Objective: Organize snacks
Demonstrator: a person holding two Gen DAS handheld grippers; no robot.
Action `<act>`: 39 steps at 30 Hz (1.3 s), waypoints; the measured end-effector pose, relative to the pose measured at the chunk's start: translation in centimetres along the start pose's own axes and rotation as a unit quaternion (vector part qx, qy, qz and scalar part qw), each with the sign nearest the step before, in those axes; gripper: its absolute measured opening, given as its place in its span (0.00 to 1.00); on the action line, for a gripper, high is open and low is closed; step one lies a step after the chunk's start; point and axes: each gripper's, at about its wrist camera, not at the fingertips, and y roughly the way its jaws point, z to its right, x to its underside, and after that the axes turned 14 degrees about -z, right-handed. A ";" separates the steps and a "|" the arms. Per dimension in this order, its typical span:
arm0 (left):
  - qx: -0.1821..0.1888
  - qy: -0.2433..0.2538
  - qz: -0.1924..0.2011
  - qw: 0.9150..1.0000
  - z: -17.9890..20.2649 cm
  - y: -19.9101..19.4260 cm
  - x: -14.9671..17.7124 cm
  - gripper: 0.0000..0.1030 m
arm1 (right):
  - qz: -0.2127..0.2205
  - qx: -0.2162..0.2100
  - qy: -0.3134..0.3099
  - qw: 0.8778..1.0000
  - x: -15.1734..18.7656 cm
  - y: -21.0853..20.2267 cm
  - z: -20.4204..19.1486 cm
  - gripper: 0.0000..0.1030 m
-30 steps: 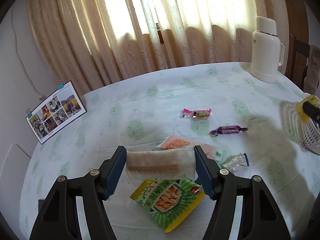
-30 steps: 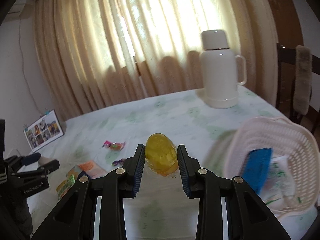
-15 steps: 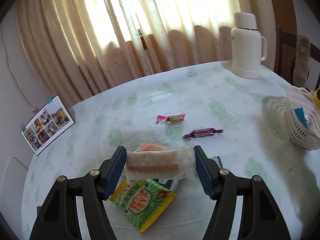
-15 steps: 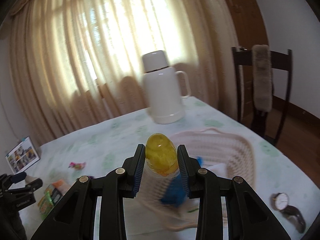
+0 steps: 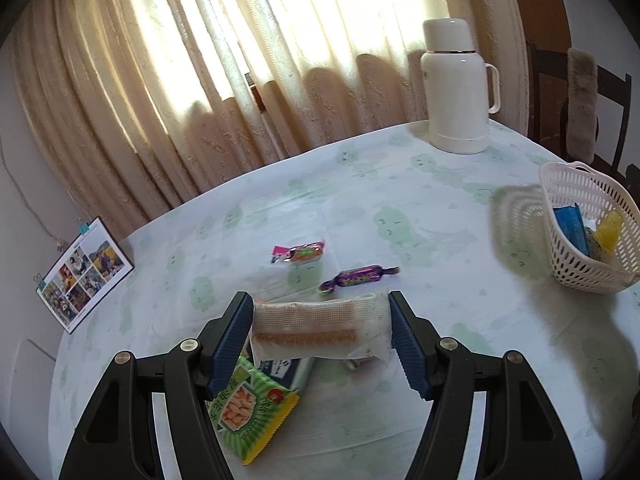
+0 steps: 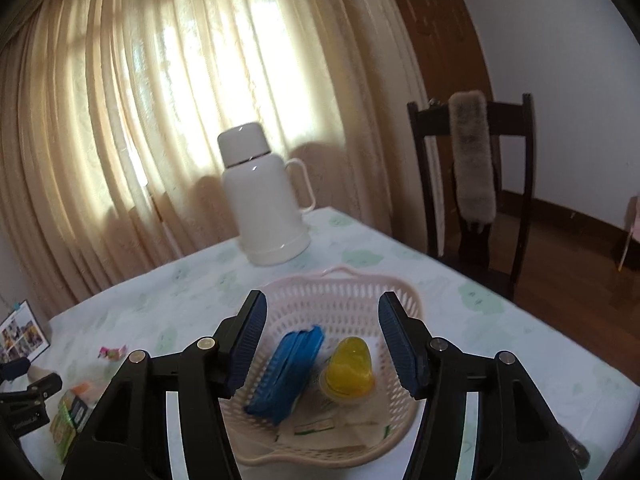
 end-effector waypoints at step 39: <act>0.170 0.037 -0.120 0.977 1.2 5.6 0.5 0.71 | 0.039 0.019 0.041 0.998 0.6 0.4 2.3 0.62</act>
